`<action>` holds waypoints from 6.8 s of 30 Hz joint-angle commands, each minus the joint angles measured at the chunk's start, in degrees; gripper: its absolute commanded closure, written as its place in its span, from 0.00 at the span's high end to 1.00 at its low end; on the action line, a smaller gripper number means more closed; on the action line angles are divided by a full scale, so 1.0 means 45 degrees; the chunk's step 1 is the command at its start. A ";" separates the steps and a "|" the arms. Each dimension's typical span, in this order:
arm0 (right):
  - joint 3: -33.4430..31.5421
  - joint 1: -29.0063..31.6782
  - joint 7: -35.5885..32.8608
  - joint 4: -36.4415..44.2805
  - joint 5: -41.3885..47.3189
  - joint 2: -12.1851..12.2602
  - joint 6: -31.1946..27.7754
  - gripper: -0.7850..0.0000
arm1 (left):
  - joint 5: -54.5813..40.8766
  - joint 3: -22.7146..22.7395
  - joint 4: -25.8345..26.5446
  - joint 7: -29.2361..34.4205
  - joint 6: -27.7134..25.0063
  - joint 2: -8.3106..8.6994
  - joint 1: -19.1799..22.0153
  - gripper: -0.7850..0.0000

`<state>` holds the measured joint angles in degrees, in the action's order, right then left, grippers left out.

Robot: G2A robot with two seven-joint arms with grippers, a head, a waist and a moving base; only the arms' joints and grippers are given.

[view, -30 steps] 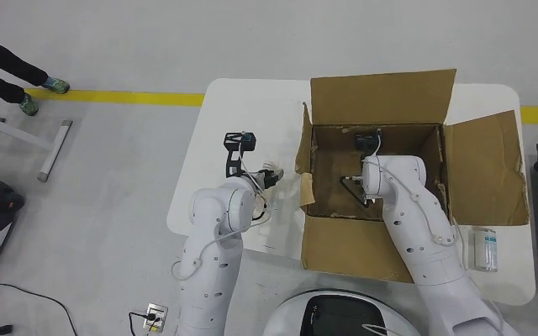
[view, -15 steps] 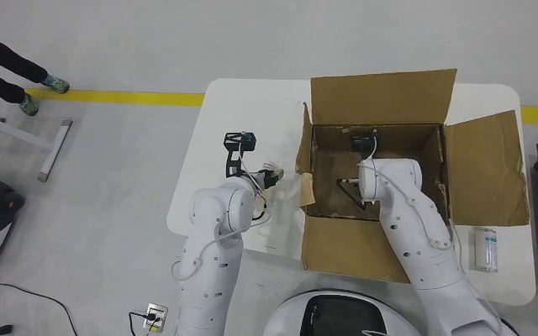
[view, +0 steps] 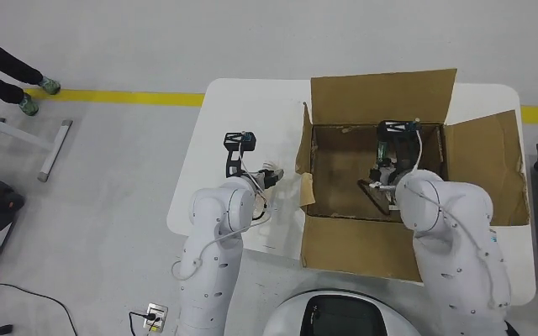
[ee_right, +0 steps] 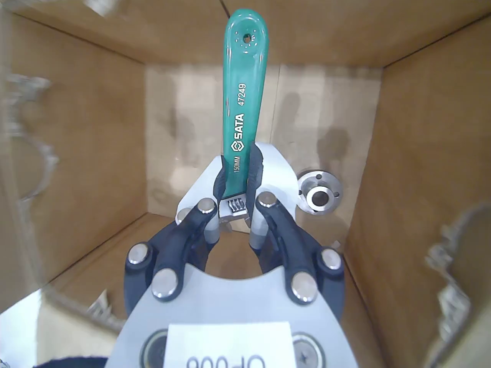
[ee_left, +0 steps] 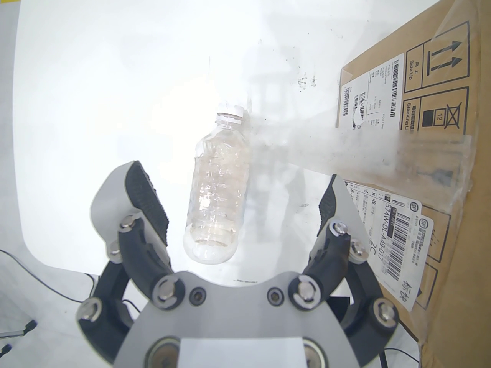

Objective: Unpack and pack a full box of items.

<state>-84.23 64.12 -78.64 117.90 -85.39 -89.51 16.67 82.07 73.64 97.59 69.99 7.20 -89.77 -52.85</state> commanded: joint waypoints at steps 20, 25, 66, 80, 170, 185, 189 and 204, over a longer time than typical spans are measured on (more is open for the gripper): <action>-0.2342 0.1878 0.1929 0.2471 0.3204 0.0215 -0.1435 0.00 | 0.0000 0.0000 0.0000 0.0000 0.0000 0.0000 0.0000 1.00; -0.2435 0.2069 0.2425 0.2599 0.3286 0.0241 -0.1512 0.00 | 0.0000 0.0000 0.0000 0.0000 0.0000 0.0000 0.0000 1.00; -1.0502 0.7082 0.2530 0.3132 0.5081 0.1455 -0.2384 0.00 | 0.0000 0.0000 0.0000 0.0000 0.0000 0.0000 0.0000 1.00; -0.7893 0.6990 0.2677 0.1232 0.2448 0.1695 -0.3335 0.00 | 0.0000 0.0000 0.0000 0.0000 0.0000 0.0000 0.0000 1.00; 0.2718 -0.0869 -0.2081 -0.2743 -0.3359 0.2462 -0.2578 0.28 | 0.0000 0.0000 0.0000 0.0000 0.0000 0.0000 0.0000 1.00; 0.2277 -0.1315 -0.2081 -0.4420 -0.3609 0.1829 -0.3219 0.38 | 0.0000 0.0000 0.0000 0.0000 0.0000 0.0000 0.0000 1.00; 0.1976 -0.1142 -0.2081 -0.4207 -0.3585 0.1684 -0.3477 0.40 | 0.0000 0.0000 0.0000 0.0000 0.0000 0.0000 0.0000 1.00; 0.1239 -0.0770 -0.2081 -0.4236 -0.3815 0.1159 -0.3831 0.43 | 0.0000 0.0000 0.0000 0.0000 0.0000 0.0000 0.0000 1.00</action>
<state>-78.60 60.68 -88.00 99.03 -102.46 -84.14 -0.54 82.07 73.64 97.59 69.99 7.20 -89.77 -52.85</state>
